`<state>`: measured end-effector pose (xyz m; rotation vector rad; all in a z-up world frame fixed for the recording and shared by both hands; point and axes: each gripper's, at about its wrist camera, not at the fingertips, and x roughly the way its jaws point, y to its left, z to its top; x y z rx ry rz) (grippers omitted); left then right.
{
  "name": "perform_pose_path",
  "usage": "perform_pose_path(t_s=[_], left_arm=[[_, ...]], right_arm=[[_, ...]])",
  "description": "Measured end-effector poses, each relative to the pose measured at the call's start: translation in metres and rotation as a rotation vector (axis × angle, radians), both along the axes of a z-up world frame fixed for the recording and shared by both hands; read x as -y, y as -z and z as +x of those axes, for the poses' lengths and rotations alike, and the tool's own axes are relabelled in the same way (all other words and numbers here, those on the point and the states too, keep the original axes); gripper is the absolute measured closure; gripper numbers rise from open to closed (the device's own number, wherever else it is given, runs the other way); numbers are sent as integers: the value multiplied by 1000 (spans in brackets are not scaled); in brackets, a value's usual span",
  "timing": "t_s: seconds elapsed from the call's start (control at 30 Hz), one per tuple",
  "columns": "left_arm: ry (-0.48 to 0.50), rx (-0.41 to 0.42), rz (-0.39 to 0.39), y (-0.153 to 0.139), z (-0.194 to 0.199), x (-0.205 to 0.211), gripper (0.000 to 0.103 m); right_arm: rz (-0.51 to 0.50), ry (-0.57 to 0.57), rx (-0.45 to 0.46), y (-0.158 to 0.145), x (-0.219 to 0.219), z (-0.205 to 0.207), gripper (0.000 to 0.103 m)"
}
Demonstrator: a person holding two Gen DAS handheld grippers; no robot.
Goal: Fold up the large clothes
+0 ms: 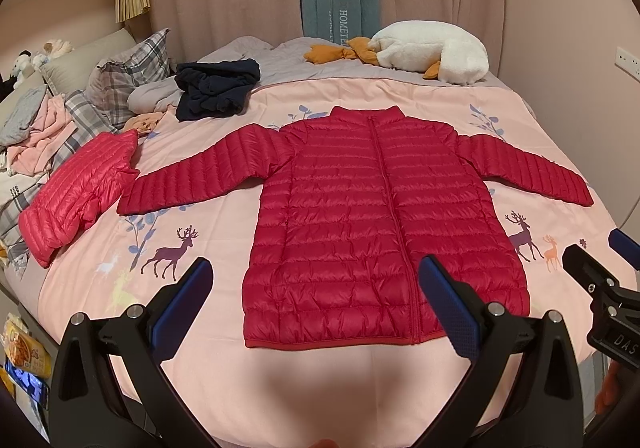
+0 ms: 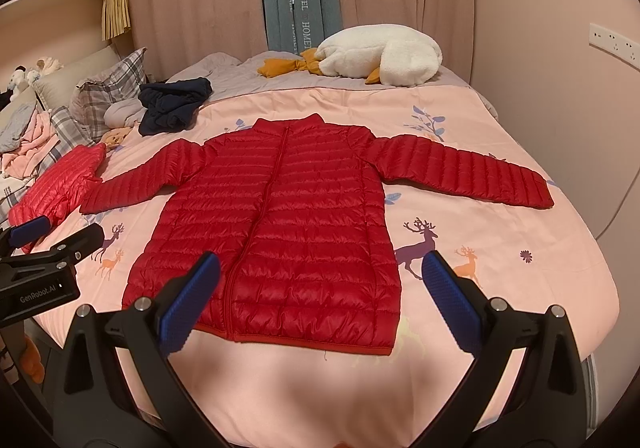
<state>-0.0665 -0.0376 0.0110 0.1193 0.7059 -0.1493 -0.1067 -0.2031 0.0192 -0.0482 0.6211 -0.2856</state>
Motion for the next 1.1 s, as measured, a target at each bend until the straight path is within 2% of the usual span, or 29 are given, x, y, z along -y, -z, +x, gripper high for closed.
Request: perform_pose_path(t_s=[0.53, 0.67, 0.8, 0.93, 1.1], left_arm=[[4, -4, -8, 2, 1, 0, 1], [18, -41, -119, 11, 13, -14, 1], [4, -115, -305, 31, 38, -46, 1], [-106, -150, -391, 58, 65, -81, 1], [-228, -185, -493, 86, 95, -129, 1]], right_arm=[[22, -13, 8, 1, 0, 0, 2], [149, -98, 32, 6, 7, 3, 2], [253, -182, 61, 16, 12, 11, 2], [282, -230, 75, 25, 8, 23, 2], [283, -232, 33, 41, 1, 42, 2]])
